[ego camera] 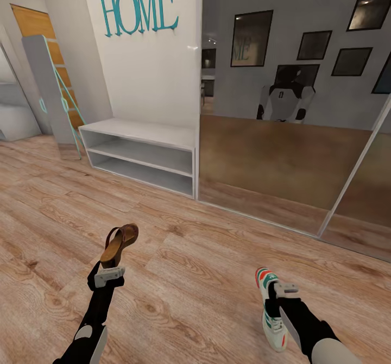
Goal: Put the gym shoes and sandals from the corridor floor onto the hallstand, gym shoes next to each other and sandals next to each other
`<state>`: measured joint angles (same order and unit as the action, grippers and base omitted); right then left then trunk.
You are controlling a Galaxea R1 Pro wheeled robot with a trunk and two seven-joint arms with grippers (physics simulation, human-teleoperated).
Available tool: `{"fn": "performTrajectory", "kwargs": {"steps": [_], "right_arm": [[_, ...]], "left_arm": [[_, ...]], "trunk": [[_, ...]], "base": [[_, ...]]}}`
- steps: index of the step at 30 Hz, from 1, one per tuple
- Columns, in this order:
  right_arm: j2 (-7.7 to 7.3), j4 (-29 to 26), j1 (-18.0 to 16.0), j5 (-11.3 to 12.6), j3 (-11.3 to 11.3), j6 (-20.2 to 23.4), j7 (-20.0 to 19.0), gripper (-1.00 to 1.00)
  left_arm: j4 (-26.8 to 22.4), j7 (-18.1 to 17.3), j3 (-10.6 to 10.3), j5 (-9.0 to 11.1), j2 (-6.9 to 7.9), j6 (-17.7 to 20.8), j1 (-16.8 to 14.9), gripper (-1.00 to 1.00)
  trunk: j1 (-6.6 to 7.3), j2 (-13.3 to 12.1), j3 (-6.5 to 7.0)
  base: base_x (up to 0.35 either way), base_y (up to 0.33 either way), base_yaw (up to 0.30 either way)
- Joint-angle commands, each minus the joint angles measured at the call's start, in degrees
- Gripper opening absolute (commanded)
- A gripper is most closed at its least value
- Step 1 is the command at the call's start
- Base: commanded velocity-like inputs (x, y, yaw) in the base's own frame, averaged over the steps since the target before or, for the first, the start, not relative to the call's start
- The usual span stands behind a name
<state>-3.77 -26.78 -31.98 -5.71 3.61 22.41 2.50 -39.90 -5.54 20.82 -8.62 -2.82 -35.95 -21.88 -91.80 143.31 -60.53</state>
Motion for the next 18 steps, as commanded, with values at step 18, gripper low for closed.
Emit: {"fn": "performTrajectory", "kwargs": {"steps": [18], "right_arm": [[0.68, 0.0, 0.0, 0.0, 0.0, -1.2, 0.0, -1.0]], "left_arm": [[1.8, 0.0, -0.1, 0.1, 0.01, 0.0, 0.0, -1.0]], "trunk": [[0.0, 0.0, -0.02]], "base": [[0.0, 0.0, 0.0]]}}
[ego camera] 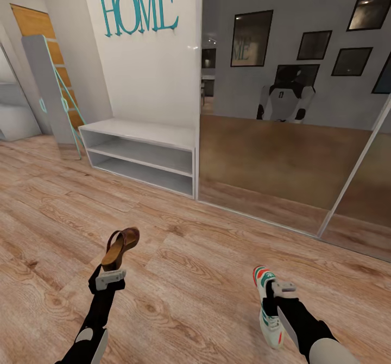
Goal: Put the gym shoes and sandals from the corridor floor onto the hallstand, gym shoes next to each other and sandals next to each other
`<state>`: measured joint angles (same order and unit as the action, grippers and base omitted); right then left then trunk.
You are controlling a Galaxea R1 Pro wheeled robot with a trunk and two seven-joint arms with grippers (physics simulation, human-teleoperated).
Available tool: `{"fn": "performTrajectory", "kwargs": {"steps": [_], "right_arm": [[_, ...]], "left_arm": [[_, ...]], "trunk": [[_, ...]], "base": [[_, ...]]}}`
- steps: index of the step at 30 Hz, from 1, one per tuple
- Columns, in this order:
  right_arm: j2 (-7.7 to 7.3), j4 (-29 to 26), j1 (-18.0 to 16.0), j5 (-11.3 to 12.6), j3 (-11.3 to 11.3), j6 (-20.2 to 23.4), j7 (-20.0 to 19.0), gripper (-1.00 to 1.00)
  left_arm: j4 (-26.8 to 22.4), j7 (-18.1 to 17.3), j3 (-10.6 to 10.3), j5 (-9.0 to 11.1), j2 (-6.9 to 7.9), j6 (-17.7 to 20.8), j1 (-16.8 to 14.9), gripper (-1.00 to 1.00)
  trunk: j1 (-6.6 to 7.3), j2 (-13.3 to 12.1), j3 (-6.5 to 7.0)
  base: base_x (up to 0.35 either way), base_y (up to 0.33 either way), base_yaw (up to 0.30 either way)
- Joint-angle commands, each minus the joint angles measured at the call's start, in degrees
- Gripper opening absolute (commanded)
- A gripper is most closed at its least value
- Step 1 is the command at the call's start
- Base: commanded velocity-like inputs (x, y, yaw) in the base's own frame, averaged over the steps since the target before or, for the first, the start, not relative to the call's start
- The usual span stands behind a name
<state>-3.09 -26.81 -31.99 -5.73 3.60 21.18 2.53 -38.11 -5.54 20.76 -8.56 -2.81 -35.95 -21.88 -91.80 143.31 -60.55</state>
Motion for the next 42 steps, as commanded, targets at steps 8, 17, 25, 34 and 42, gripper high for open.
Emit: {"fn": "performTrajectory", "kwargs": {"steps": [8, 17, 25, 34, 42], "right_arm": [[0.01, 0.0, 0.0, 0.0, 0.0, -1.1, 0.0, -1.0], [0.01, 0.0, 0.0, -0.1, -0.1, -1.2, 0.1, -1.0], [0.01, 0.0, 0.0, -0.2, -0.1, -1.2, 0.1, -1.0], [0.01, 0.0, 0.0, -0.2, -0.1, -1.2, 0.1, -1.0], [0.01, 0.0, 0.0, -0.2, -0.2, -1.1, 0.1, -1.0]], "left_arm": [[0.5, 0.0, 0.0, 0.0, 0.0, 0.0, 0.0, -1.0], [0.6, 0.0, 0.0, 0.0, 0.0, 0.0, 0.0, -1.0], [0.6, 0.0, 0.0, 0.0, 0.0, 0.0, 0.0, -1.0], [0.6, 0.0, 0.0, 0.0, -0.04, 0.0, 0.0, -1.0], [0.7, 0.0, 0.0, 0.0, -0.03, 0.0, 0.0, -1.0]], "trunk": [[0.0, 0.0, 0.04], [0.0, 0.0, 0.42], [0.0, 0.0, 0.83], [0.0, 0.0, 1.18], [0.0, 0.0, 0.71]], "base": [[0.0, 0.0, 0.028], [0.0, 0.0, 0.211], [0.0, 0.0, 0.245], [0.0, 0.0, 0.248], [0.0, 0.0, 0.211]]}}
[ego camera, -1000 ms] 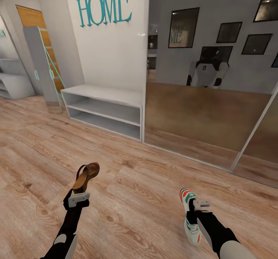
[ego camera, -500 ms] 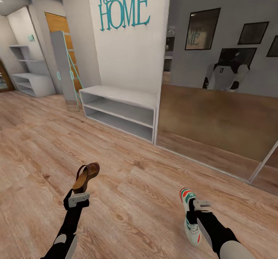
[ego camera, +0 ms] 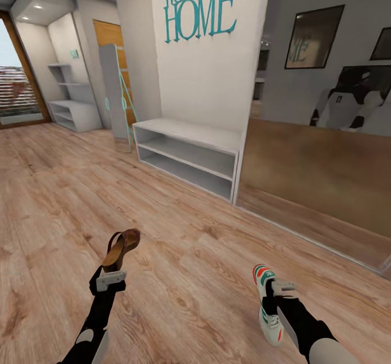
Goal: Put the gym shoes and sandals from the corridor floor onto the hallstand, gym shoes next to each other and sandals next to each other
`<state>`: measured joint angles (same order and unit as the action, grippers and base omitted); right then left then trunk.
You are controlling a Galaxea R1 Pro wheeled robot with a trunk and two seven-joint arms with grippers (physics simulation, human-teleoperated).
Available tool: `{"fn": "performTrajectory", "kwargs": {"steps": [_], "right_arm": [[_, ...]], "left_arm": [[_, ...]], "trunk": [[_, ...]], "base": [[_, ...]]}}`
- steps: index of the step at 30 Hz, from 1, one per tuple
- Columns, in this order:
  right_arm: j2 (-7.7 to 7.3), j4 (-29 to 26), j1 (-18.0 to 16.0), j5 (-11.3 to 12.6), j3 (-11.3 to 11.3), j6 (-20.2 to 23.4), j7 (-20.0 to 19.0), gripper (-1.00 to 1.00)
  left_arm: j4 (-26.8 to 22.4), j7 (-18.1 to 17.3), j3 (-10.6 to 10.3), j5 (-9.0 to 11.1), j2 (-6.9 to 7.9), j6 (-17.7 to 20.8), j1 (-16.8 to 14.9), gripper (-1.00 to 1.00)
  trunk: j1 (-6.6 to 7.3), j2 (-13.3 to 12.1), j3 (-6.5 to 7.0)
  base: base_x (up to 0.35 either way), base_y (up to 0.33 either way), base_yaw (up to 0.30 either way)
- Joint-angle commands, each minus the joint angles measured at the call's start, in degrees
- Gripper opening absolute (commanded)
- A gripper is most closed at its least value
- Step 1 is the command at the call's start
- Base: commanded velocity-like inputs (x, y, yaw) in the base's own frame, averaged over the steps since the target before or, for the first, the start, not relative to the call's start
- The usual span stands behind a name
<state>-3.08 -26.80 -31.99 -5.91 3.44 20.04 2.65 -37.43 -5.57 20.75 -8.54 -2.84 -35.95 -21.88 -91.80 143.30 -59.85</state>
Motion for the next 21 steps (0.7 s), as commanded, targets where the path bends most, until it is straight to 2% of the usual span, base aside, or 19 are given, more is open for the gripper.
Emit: {"fn": "performTrajectory", "kwargs": {"steps": [1, 8, 21], "right_arm": [[0.0, 0.0, 0.0, 0.0, 0.0, 0.0, 0.0, -1.0], [0.0, 0.0, 0.0, 0.0, 0.0, 0.0, 0.0, -1.0], [0.19, 0.0, 0.0, 0.0, 0.0, -0.1, 0.0, -1.0]], "left_arm": [[0.0, 0.0, 0.0, 0.0, 0.01, 0.0, 0.0, -1.0], [0.0, -0.1, 0.0, 0.0, 0.02, 0.0, 0.0, -1.0], [0.0, 0.0, -0.1, 0.0, 0.03, 0.1, 0.0, -1.0]], "trunk": [[0.0, 0.0, -0.07], [0.0, 0.0, -0.59], [0.0, 0.0, -0.92]], "base": [[0.0, 0.0, 0.2], [0.073, 0.072, 0.193], [0.256, 0.259, 0.052]]}}
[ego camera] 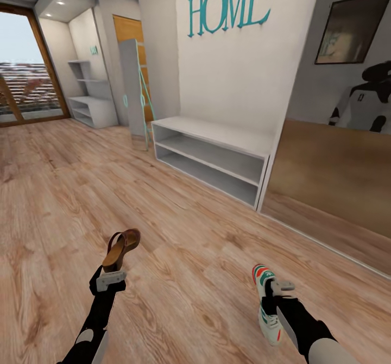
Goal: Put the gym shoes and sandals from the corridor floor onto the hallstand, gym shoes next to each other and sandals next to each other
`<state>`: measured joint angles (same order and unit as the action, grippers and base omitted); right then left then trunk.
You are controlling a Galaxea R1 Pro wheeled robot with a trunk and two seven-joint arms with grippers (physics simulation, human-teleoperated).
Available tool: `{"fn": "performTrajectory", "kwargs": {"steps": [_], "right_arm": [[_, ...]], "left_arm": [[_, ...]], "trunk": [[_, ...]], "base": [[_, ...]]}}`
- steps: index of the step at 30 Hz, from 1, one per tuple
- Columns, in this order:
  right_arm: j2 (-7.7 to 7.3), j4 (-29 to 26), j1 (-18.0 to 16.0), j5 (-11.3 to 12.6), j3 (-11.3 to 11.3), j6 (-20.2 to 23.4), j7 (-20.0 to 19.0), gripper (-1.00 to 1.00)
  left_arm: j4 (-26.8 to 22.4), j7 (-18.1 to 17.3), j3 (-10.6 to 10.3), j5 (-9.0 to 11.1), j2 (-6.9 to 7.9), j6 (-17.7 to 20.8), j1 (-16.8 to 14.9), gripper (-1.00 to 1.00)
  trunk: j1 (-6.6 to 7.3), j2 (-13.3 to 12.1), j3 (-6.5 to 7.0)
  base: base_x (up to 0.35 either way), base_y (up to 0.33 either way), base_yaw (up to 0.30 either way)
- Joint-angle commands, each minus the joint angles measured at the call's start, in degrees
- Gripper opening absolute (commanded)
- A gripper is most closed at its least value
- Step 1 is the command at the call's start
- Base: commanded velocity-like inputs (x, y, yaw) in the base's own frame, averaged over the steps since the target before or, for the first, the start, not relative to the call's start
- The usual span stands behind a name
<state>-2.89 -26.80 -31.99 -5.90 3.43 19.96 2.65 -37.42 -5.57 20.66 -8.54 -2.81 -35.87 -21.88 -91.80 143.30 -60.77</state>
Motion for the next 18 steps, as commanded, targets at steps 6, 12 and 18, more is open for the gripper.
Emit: {"fn": "performTrajectory", "kwargs": {"steps": [6, 12, 18], "right_arm": [[0.3, 0.0, 0.0, -0.1, 0.0, 0.0, 0.0, -1.0], [0.4, 0.1, 0.0, -0.1, 0.0, 0.0, 0.1, -1.0], [0.56, 0.1, 0.0, -0.1, 0.0, 0.0, 0.1, -1.0]], "left_arm": [[0.0, 0.0, 0.0, 0.0, -0.01, 0.0, 0.0, -1.0], [0.0, 0.0, 0.0, 0.0, -0.06, 0.0, 0.0, -1.0], [0.0, 0.0, 0.0, 0.0, -0.06, 0.0, 0.0, -1.0]], "trunk": [[0.0, 0.0, -0.26], [0.0, 0.0, -0.61], [0.0, 0.0, -0.95]], "base": [[0.283, 0.283, 0.004], [0.314, 0.177, 0.079], [0.336, 0.102, 0.141]]}}
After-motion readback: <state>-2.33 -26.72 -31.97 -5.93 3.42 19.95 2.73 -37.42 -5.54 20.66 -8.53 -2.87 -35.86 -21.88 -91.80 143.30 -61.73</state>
